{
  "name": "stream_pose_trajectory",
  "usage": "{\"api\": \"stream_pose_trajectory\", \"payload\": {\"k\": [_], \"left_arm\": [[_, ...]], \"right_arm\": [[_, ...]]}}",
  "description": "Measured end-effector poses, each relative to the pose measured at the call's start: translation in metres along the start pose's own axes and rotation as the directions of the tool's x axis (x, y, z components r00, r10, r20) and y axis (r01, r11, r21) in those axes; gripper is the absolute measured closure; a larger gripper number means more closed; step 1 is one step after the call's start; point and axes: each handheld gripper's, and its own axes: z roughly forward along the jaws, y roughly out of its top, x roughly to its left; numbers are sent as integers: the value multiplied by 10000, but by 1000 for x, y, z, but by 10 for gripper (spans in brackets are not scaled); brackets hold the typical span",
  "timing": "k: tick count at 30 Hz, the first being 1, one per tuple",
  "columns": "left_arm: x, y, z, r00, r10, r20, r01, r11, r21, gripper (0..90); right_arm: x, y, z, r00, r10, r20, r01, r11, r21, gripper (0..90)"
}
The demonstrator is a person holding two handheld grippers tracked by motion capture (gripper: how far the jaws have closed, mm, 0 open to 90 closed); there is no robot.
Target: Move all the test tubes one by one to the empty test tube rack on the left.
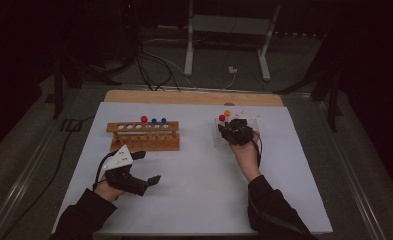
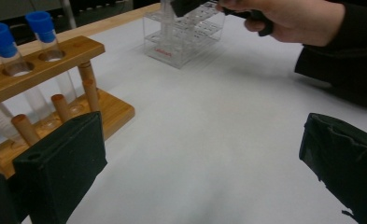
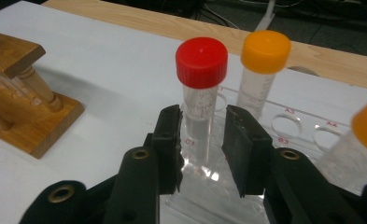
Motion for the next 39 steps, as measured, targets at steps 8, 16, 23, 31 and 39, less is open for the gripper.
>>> {"api": "stream_pose_trajectory", "payload": {"k": [8, 16, 23, 31, 39], "left_arm": [[0, 0, 1, 10000, 30, 60, -30, 10000, 35, 13], [0, 0, 1, 10000, -26, 81, 26, 10000, 15, 13], [-1, 2, 5, 9992, -335, 233, 332, 9994, 134, 14], [-4, 5, 6, 9991, -353, 222, 348, 9991, 224, 14], [-7, 10, 4, 9992, -343, 227, 339, 9992, 209, 14]], "right_arm": [[0, 4, 6, 9999, -119, 59, 119, 9999, 59, 719], [3, 6, 11, 9995, -285, 162, 282, 9994, 178, 748], [4, 11, 4, 9983, -554, 185, 552, 9984, 96, 750], [7, 26, -16, 9960, -868, 229, 876, 9954, -381, 750], [13, 37, -39, 9932, -1148, 170, 1158, 9896, -853, 750]]}}
